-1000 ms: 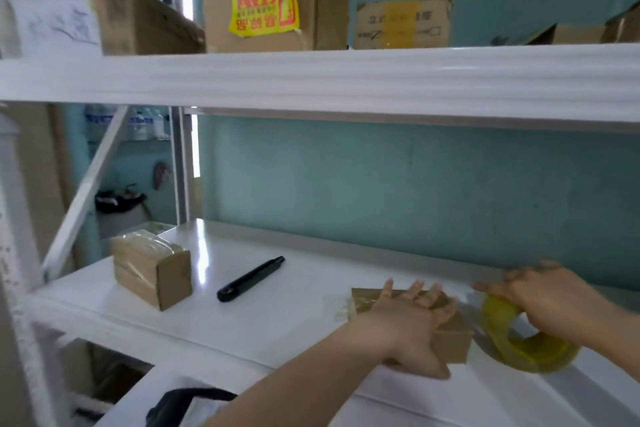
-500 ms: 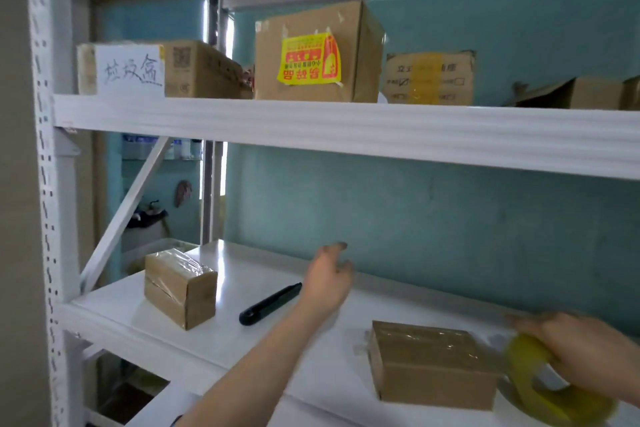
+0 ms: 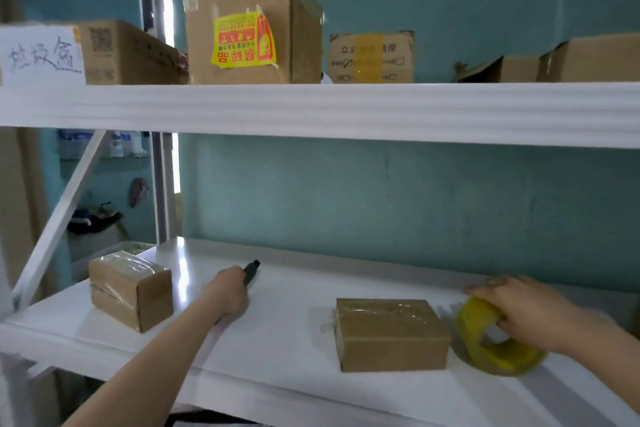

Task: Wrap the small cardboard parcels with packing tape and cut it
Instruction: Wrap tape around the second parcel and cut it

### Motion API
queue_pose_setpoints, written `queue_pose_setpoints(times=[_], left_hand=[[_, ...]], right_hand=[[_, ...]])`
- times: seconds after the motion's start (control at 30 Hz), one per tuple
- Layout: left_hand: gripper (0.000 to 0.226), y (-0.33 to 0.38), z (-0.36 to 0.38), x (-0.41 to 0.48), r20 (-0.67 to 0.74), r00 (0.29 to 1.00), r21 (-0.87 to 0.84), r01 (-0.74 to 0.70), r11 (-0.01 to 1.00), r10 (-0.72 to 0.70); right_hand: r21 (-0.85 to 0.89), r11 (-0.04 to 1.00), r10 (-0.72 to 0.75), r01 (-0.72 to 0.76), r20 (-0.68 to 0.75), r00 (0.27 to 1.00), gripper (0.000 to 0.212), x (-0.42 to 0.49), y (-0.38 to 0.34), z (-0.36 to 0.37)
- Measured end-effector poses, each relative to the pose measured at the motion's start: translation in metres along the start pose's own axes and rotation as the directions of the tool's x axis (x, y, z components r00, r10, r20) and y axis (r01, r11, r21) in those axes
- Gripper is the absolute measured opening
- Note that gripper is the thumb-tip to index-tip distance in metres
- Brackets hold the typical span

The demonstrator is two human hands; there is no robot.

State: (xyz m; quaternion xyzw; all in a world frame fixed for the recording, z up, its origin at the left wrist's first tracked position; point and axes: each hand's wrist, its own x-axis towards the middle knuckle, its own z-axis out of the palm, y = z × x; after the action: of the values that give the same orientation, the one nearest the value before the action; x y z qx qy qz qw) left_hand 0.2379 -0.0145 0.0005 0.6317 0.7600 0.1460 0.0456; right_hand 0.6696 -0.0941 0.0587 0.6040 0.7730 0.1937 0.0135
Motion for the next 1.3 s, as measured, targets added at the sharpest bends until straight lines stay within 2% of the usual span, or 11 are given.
queue_pose_setpoints(times=[0.07, 0.13, 0.27, 0.33, 0.4, 0.67, 0.83, 1.0, 1.1, 1.23, 1.3], left_hand=[[0.016, 0.015, -0.018, -0.014, 0.035, 0.999, -0.42, -0.019, 0.907, 0.037], [0.024, 0.041, -0.036, -0.033, 0.033, 0.993, -0.673, -0.06, 0.737, 0.111], [0.024, 0.109, -0.057, -0.074, 0.036, 0.953, -0.916, -0.089, 0.39, 0.301], [0.021, 0.145, -0.051, -0.087, 0.111, 0.941, -0.976, 0.042, 0.216, 0.319], [0.023, 0.18, -0.035, -0.099, 0.224, 0.914, -0.973, 0.192, 0.124, 0.338], [0.026, 0.21, 0.011, -0.092, 0.456, 0.857, -0.888, 0.421, 0.183, 0.242], [0.027, 0.209, 0.013, -0.092, 0.46, 0.843, -0.884, 0.403, 0.239, 0.278], [0.03, 0.204, 0.011, -0.089, 0.457, 0.822, -0.878, 0.355, 0.32, 0.34], [0.033, 0.206, 0.005, -0.092, 0.46, 0.799, -0.853, 0.276, 0.443, 0.388], [0.038, 0.218, -0.005, -0.1, 0.411, 0.789, -0.68, -0.069, 0.73, 0.457], [0.046, 0.224, -0.013, -0.103, 0.437, 0.782, -0.582, -0.131, 0.803, 0.444]], right_hand=[[-0.009, 1.0, -0.003, 0.003, -0.003, 1.0, 0.058, -0.004, 0.0, 0.002], [0.038, 0.999, -0.005, 0.005, 0.005, 1.0, 0.056, -0.007, 0.0, 0.005], [0.199, 0.98, 0.001, -0.01, 0.045, 0.999, 0.058, -0.009, -0.004, 0.006], [0.207, 0.978, 0.006, -0.006, 0.002, 1.0, 0.052, -0.01, -0.004, 0.004], [0.217, 0.976, 0.008, 0.0, -0.034, 0.999, 0.047, -0.011, -0.006, 0.002], [0.105, 0.992, -0.073, 0.074, -0.013, 0.997, 0.066, -0.023, 0.006, 0.005], [-0.115, 0.967, -0.228, 0.225, -0.012, 0.974, 0.052, -0.029, 0.018, -0.004], [-0.149, 0.959, -0.24, 0.242, 0.032, 0.97, 0.054, -0.029, 0.028, 0.0], [-0.161, 0.962, -0.211, 0.223, 0.088, 0.974, 0.063, -0.027, 0.024, -0.007], [-0.231, 0.951, -0.181, 0.205, 0.119, 0.976, 0.061, -0.022, 0.022, -0.011], [-0.257, 0.951, -0.151, 0.172, 0.1, 0.983, 0.062, -0.021, 0.022, -0.006]])
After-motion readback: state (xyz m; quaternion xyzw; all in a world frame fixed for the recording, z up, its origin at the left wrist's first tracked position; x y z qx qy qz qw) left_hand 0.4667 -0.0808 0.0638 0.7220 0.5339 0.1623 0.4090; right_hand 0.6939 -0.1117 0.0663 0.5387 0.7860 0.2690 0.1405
